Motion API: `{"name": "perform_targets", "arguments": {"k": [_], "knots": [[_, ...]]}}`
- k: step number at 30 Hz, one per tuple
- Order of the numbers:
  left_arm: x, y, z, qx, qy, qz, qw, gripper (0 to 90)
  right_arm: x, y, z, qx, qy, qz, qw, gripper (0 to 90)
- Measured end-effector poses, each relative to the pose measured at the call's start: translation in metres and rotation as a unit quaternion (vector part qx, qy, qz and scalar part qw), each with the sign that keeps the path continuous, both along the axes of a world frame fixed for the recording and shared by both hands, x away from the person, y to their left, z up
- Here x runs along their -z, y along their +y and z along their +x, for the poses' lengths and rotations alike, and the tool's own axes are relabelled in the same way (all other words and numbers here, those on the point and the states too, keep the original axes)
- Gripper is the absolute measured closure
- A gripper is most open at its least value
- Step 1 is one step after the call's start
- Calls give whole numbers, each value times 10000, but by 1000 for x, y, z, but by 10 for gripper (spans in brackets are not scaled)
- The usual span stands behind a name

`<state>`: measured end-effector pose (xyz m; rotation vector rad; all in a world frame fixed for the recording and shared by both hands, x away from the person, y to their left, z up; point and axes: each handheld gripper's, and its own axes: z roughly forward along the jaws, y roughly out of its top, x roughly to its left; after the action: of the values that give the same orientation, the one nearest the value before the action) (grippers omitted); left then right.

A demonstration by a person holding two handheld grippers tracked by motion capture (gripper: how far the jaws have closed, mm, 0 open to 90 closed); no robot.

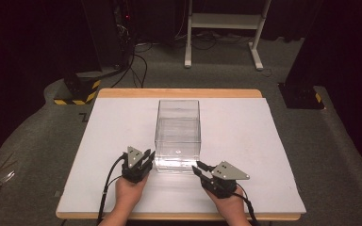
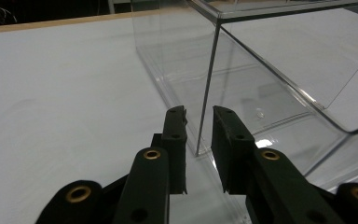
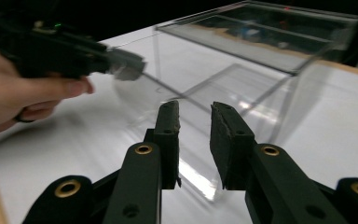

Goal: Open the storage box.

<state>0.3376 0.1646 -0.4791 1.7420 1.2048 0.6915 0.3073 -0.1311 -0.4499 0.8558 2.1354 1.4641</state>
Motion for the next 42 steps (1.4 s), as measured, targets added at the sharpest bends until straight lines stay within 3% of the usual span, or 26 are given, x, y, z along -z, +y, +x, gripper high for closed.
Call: {"name": "perform_targets", "arguments": {"k": [1, 2, 4, 5, 11, 14, 20, 32, 42], "knots": [[0, 0, 0, 1, 9, -9, 10000, 752, 0, -3, 1, 91, -21, 8, 10000, 731], [0, -1, 1, -1, 10, -27, 10000, 753, -1, -10, 5, 392, -39, -49, 9992, 744], [1, -2, 1, 1, 11, -29, 10000, 754, 0, -12, 7, 478, -22, -61, 9988, 753], [1, -3, 1, 7, 8, 6, 10000, 763, 2, -16, 16, 711, 45, -125, 9974, 776], [2, -6, 2, 115, 66, 109, 9999, 842, 8, -11, 38, 911, 256, -291, 9951, 800], [1, -7, 1, 151, 73, 143, 9998, 898, 9, -6, 43, 907, 318, -330, 9948, 809], [0, -11, -3, 196, 109, 189, 9996, 900, 11, 3, 45, 831, 317, -404, 9952, 899], [-3, -8, -16, 303, 179, 262, 9990, 900, 12, 1, 29, 607, 288, -345, 9971, 900], [-3, -6, -37, 450, 313, 267, 9981, 900, 15, -1, 8, 512, 298, -331, 9977, 899]]}}
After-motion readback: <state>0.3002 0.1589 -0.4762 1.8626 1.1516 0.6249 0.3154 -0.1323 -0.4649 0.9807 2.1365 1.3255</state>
